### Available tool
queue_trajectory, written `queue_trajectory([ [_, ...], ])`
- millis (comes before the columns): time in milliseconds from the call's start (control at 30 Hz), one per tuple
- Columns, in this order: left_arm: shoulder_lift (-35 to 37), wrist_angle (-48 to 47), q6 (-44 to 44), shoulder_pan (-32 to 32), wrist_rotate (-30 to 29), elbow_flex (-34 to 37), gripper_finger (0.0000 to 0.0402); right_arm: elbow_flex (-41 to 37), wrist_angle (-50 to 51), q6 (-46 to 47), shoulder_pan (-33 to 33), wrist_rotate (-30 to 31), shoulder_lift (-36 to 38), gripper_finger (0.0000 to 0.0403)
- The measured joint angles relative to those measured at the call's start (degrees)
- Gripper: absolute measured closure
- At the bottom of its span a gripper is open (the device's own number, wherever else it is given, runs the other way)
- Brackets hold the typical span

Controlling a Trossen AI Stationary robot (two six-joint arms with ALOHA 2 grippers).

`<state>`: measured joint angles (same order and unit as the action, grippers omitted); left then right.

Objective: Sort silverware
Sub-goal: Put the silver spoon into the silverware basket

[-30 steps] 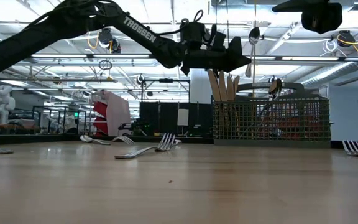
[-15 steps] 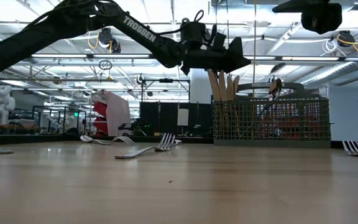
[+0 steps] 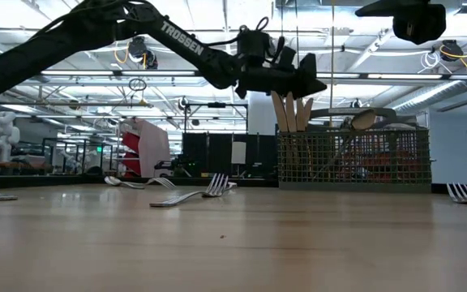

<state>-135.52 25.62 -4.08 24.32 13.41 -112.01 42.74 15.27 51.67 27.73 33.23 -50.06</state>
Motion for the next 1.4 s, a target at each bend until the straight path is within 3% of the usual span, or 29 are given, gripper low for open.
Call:
queue_trajectory([
  [467, 3.6, 3.8, 0.3, -0.5, 1.1, 0.0, 0.0374, 0.0, -0.2, -0.1, 0.0, 0.0, 0.1, 0.0213],
  [600, 5.4, 3.5, 3.3, -1.2, 3.2, 0.0, 0.0374, 0.6, 0.6, -0.5, 0.0, 1.4, 3.4, 0.0213],
  [667, 6.6, 1.0, 6.9, -2.2, 4.1, 0.0, 0.0374, 2.7, 1.7, -2.9, 0.0, 5.2, 5.5, 0.0213],
  [800, 9.1, -9.0, 12.0, -4.3, 3.0, 0.0, 0.0374, 9.6, 5.4, -10.4, 0.0, 20.6, 8.2, 0.0214],
  [867, 10.4, -15.0, 12.2, -5.1, 3.0, 0.0, 0.0374, 14.3, 12.2, -13.6, -0.7, 26.6, 8.2, 0.0218],
  [933, 11.7, -21.3, 13.1, -5.9, 3.0, 0.0, 0.0374, 19.2, 22.7, -13.3, -2.6, 27.7, 7.0, 0.0227],
  [1000, 13.0, -27.8, 16.2, -6.7, 3.0, 0.0, 0.0374, 23.8, 36.5, -9.4, -5.4, 24.5, 5.2, 0.0239],
  [1100, 15.2, -35.6, 21.9, -7.7, 3.0, 0.0, 0.0374, 28.6, 57.4, -2.2, -9.3, 14.4, 2.6, 0.0254],
  [1167, 17.0, -38.5, 24.7, -8.1, 3.0, 0.0, 0.0374, 29.1, 65.7, -0.9, -10.9, 7.6, 1.2, 0.0259],
  [1267, 19.4, -40.7, 25.9, -8.2, 3.0, 0.0, 0.0374, 27.9, 71.3, -0.7, -11.9, 0.9, -0.4, 0.0261],
  [1400, 21.2, -41.9, 25.6, -8.1, 3.0, 0.0, 0.0374, 24.0, 73.2, 5.0, -12.6, -3.1, -1.7, 0.0265],
])
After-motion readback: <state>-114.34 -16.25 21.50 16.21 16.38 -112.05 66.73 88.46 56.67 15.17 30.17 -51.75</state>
